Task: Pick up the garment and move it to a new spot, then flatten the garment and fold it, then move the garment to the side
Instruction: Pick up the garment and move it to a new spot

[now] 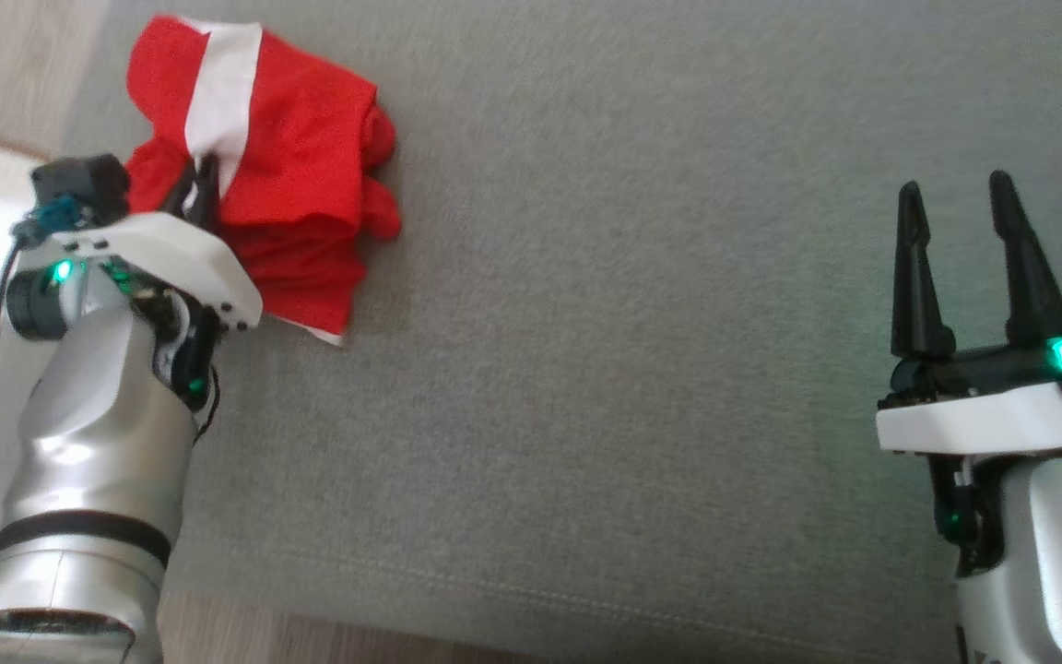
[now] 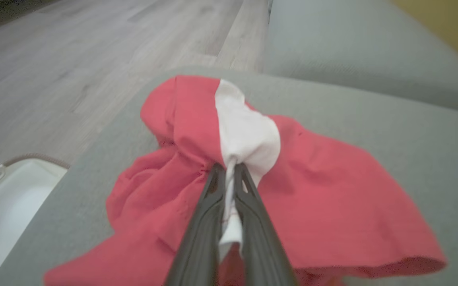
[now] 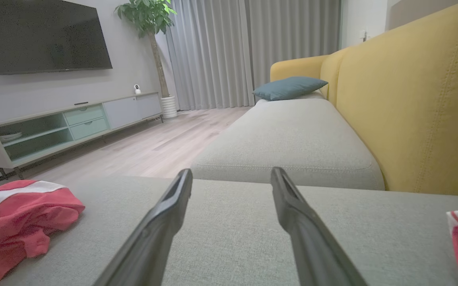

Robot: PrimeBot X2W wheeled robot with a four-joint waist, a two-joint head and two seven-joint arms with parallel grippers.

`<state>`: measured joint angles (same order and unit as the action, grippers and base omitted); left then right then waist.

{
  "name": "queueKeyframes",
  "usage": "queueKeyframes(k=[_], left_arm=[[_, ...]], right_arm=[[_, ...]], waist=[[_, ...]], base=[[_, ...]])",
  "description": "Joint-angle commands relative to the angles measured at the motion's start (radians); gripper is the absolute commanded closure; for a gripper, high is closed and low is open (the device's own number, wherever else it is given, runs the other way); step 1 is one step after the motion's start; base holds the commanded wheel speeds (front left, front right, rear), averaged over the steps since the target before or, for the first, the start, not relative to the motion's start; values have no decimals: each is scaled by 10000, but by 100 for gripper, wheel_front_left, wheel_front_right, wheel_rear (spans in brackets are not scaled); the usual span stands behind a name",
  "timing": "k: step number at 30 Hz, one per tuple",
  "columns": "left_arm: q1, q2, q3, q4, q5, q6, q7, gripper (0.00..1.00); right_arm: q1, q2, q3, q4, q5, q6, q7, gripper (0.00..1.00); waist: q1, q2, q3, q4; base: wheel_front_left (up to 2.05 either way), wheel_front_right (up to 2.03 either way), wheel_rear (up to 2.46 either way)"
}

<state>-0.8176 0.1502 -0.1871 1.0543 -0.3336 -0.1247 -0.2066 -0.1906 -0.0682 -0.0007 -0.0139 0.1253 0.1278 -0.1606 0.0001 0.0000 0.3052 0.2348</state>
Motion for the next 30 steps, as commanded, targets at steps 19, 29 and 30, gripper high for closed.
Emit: queueKeyframes(k=[19,29,30], left_arm=[[2014,-990,1,-4495,-1831,1507,-546,100],[2866,-998,-3012,-7016,-3639,4049,-550,100],[2865,-998,-3135,-7218,-3690,4246,-550,100]], right_arm=[[60,178,838,1045,767,29,-732,0],[-280,179,1206,1129,993,29,-848,0],[-320,179,1229,1146,1006,29,-860,0]], waist=[[-1,0,-2208,-1963],[-1,0,-1846,-2990],[-1,0,-1781,-3100]], base=[[0,0,0],[0,0,0],[0,0,0]])
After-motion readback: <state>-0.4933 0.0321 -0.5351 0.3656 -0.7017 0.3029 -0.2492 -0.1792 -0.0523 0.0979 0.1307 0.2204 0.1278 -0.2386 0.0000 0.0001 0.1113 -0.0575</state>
